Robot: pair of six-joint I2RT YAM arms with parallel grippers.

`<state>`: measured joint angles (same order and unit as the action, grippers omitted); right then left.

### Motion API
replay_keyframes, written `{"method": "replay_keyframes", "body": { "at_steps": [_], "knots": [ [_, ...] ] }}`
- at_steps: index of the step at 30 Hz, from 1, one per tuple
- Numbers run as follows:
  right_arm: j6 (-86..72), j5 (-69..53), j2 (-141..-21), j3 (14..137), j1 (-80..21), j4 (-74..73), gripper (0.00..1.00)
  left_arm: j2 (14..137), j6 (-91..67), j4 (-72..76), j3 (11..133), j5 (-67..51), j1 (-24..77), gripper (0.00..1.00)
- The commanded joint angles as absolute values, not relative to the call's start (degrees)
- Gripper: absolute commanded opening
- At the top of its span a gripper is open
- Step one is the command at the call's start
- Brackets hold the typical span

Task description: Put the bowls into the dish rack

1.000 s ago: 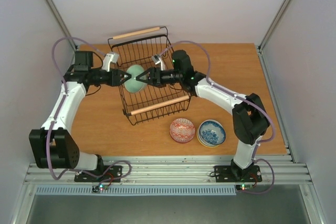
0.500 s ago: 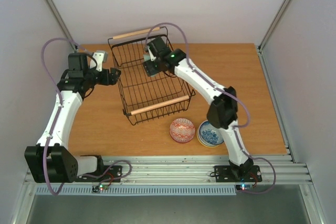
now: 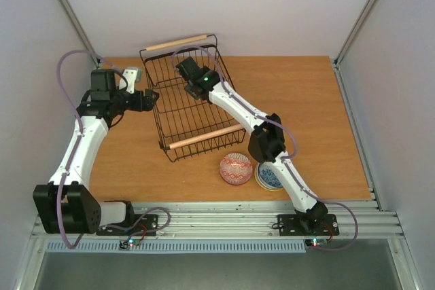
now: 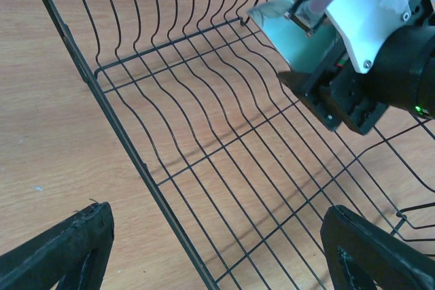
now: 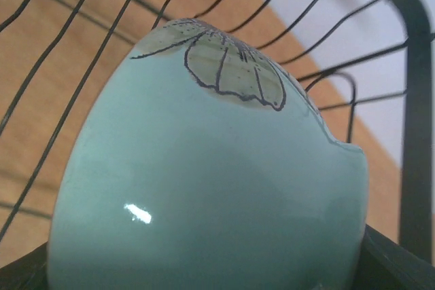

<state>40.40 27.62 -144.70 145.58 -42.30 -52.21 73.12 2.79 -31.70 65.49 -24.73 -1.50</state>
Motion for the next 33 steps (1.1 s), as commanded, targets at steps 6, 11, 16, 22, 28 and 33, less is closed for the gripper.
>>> {"method": "replay_keyframes", "body": {
  "at_steps": [6, 11, 16, 22, 28, 33],
  "knots": [
    [61.3, 42.6, -154.5, 153.4, -43.8, -40.1, 0.01, 75.7, 2.9, -28.5, 64.9, -27.6, -1.7, 0.84],
    [69.3, 46.5, -158.1, 153.4, -43.7, -34.8, 0.02, 75.7, 3.0, -28.5, 64.8, -28.0, -1.6, 0.84],
    [69.3, 45.6, -158.5, 153.4, -43.7, -34.9, 0.35, 75.5, 3.4, -28.7, 64.7, -27.9, -1.7, 0.84],
    [63.0, 39.9, -153.9, 149.5, -43.7, -36.3, 0.96, 75.6, 3.8, -28.8, 64.7, -27.8, -1.6, 0.84],
    [54.6, 30.1, -148.1, 148.7, -43.8, -42.2, 0.99, 75.6, 4.2, -28.8, 64.6, -27.5, -1.6, 0.84],
    [47.3, 24.0, -142.8, 147.1, -43.7, -46.4, 0.99, 74.9, 4.9, -28.8, 64.5, -26.9, -1.6, 0.86]
  ]
}}
